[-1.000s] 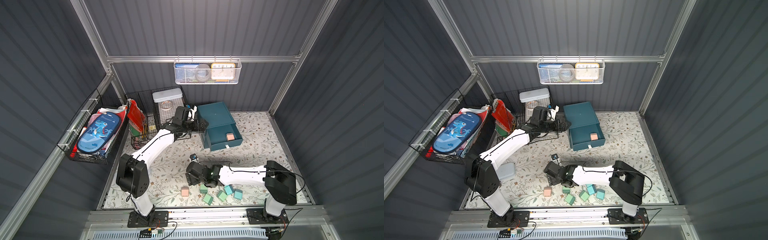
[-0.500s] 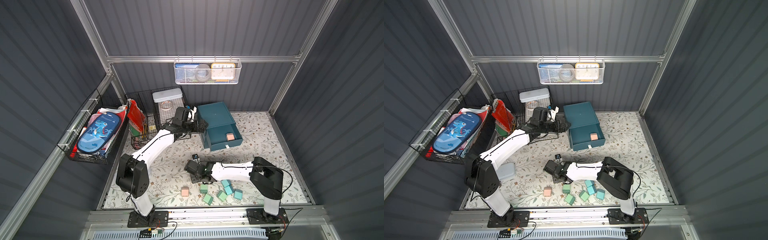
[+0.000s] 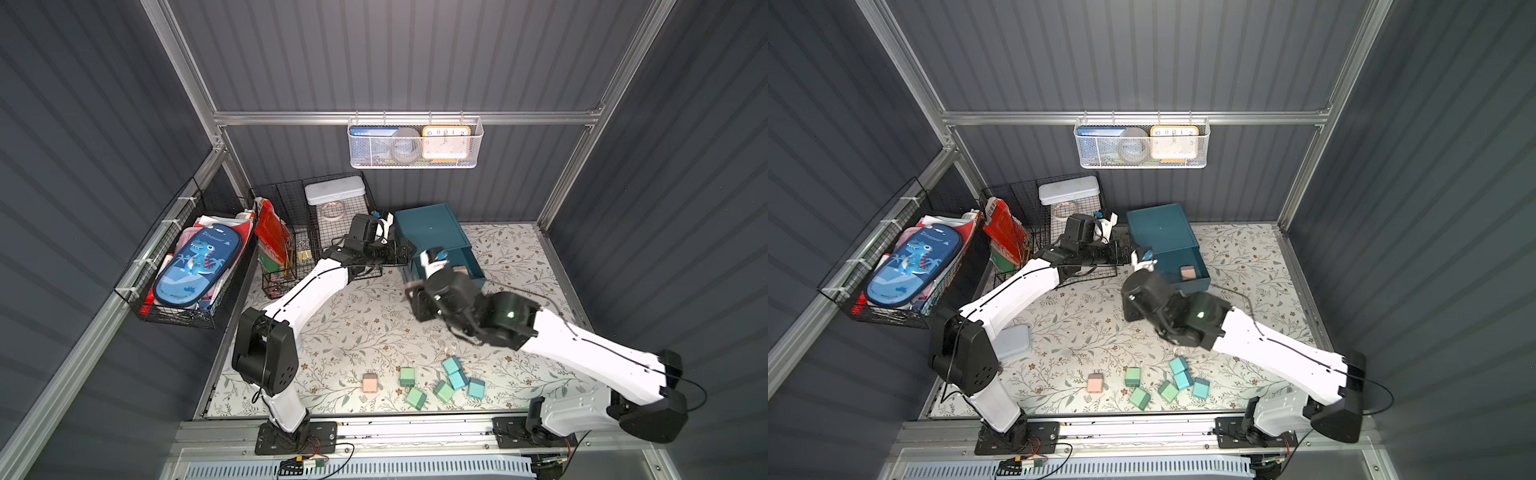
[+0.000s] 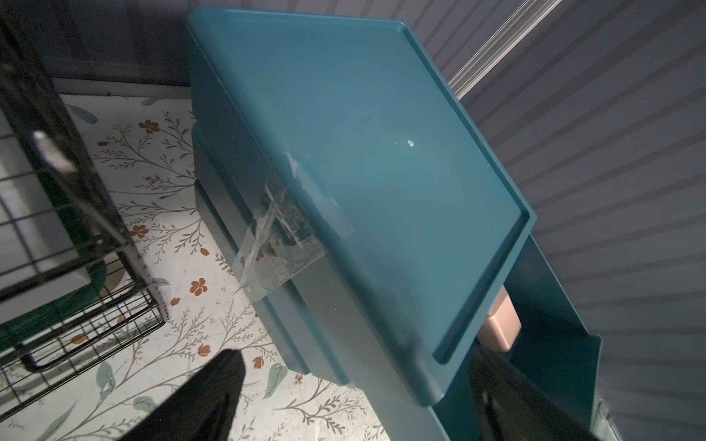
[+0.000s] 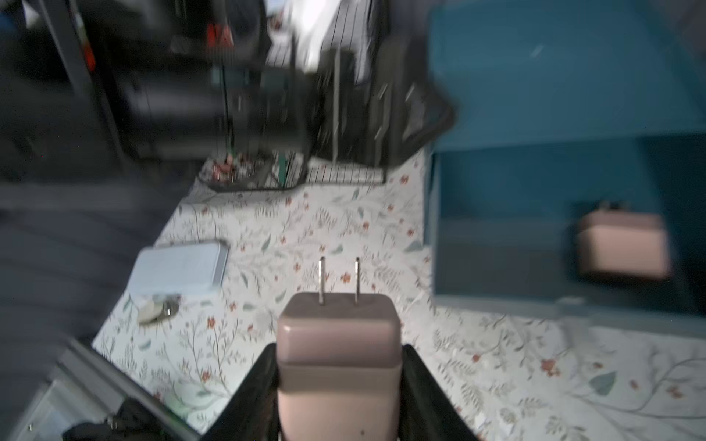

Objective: Place the plugs into the drawer by color
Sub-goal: Place the plug in the drawer.

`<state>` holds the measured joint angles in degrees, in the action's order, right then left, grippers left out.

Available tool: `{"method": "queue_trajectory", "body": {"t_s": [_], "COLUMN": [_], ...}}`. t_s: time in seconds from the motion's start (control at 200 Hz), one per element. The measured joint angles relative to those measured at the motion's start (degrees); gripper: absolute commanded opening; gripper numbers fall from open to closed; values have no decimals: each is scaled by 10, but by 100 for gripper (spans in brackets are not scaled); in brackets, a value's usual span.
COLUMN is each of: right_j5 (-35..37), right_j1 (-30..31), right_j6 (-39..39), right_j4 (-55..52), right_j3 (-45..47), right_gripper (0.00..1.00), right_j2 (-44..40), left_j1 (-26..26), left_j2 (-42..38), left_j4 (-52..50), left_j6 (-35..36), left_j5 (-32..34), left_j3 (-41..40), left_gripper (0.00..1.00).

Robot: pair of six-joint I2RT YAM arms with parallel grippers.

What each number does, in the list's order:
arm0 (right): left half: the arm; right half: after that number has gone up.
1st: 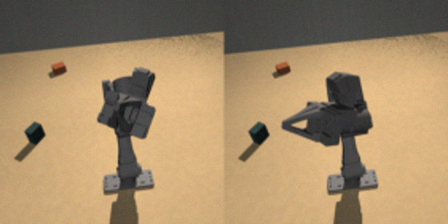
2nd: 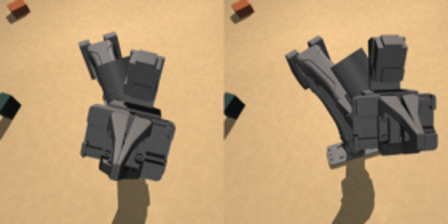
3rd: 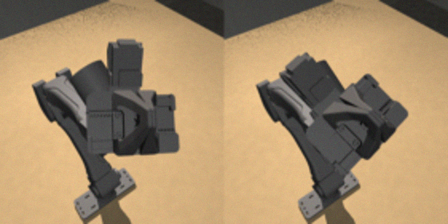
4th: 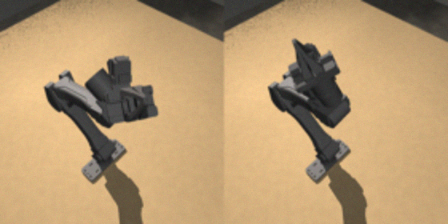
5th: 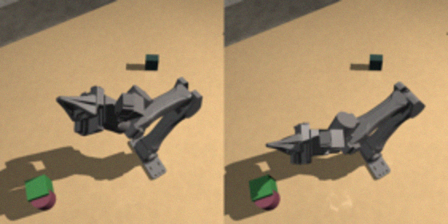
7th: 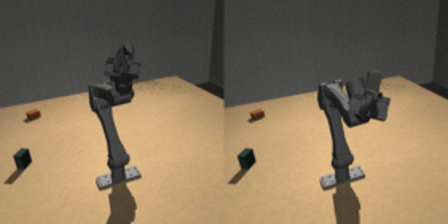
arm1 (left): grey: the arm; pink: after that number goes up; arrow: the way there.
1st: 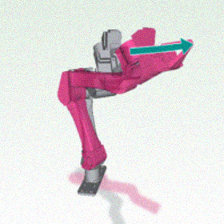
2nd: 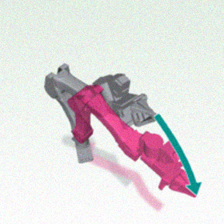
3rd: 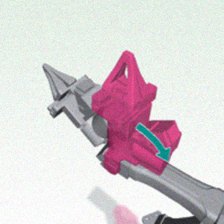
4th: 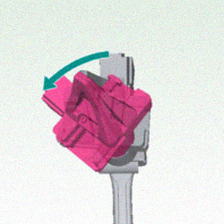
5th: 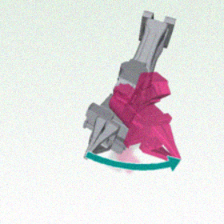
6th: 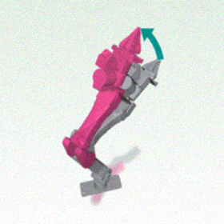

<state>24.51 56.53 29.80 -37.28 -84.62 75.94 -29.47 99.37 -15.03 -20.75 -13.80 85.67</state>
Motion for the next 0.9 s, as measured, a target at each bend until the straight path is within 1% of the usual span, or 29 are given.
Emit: {"method": "queue_trajectory", "body": {"t_s": [0.08, 0.12, 0.185, 0.245, 0.305, 0.395, 0.5, 0.7, 0.896], "right_j5": [-17, -44, -86, -119, -146, -176, -196, -205, -214], "right_j1": [-71, -115, -167, -203, -226, -246, -262, -278, -279], "right_j6": [-32, -49, -70, -88, -104, -126, -144, -162, -175], "right_j4": [-13, -28, -56, -83, -105, -132, -155, -188, -203], "right_j3": [-31, -44, -66, -88, -104, -119, -127, -129, -135], "right_gripper": [24, 25, 25, 25, 25, 25, 27, 31, 33], "right_j2": [6, 23, 62, 106, 146, 184, 197, 197, 209], "left_j1": [0, 0, 0, 0, 0, 0, 0, 0, 0], "left_j2": [0, 0, 0, 0, 0, 1, 3, 7, 10], "left_j4": [1, 1, 2, 2, 2, 2, 4, 4, 4], "left_j6": [0, 0, 0, 0, 0, 0, 0, 0, 1], "left_j5": [-1, -1, -1, -2, -4, -8, -12, -16, -16], "left_j3": [0, 0, 0, 1, 1, 3, 8, 10, 10], "left_gripper": [97, 97, 97, 97, 97, 97, 97, 97, 97]}}
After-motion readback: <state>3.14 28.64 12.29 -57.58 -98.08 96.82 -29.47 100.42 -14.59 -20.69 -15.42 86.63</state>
